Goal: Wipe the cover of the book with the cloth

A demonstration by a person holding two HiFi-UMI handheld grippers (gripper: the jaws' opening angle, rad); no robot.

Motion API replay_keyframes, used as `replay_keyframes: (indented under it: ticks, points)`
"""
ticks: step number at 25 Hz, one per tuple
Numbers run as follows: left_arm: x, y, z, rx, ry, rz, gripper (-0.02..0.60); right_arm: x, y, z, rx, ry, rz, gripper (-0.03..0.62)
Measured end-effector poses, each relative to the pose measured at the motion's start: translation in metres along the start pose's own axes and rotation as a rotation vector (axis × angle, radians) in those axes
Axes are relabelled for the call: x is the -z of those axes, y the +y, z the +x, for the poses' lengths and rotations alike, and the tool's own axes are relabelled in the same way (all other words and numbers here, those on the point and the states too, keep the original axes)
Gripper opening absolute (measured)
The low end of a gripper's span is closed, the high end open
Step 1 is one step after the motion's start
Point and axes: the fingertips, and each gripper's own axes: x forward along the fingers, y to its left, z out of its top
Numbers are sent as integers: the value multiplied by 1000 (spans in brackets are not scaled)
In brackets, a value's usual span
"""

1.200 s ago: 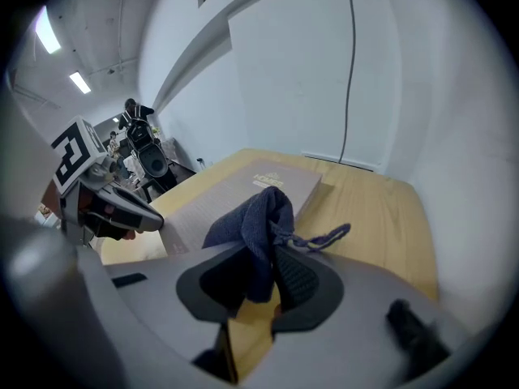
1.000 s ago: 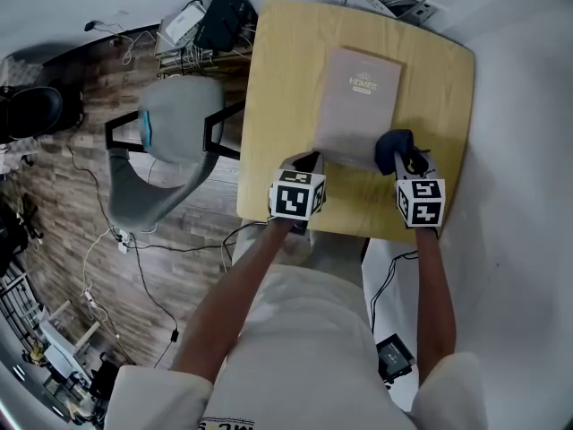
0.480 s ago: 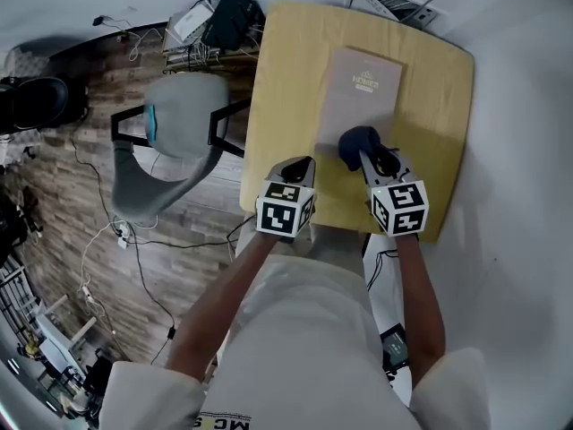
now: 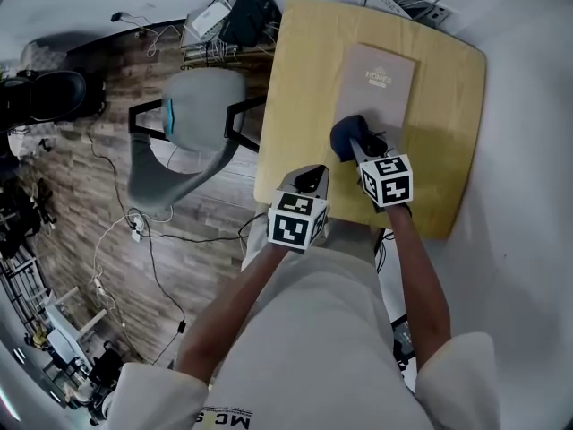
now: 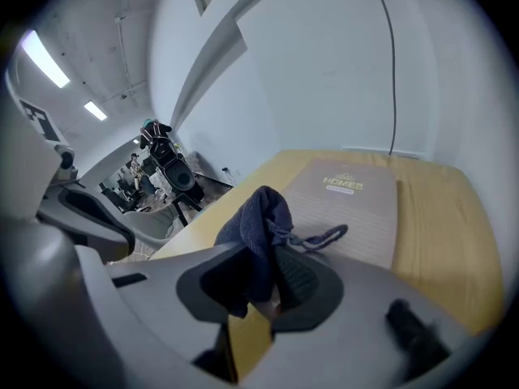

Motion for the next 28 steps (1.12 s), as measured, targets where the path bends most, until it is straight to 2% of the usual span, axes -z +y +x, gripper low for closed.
replay_keyframes:
  ticks: [9, 17, 24, 28]
  points:
    - [-6, -21, -3, 35, 8, 31, 6, 39, -54, -53, 102, 37, -5, 89]
    - [-22, -31, -7, 49, -22, 48, 6, 67, -108, -100, 287, 78, 54, 89]
    - [-35, -36, -15, 59, -57, 38, 6, 78, -138, -136, 428, 113, 126, 89]
    - [-43, -38, -24, 68, -94, 36, 6, 66, -128, -153, 421, 85, 162, 89]
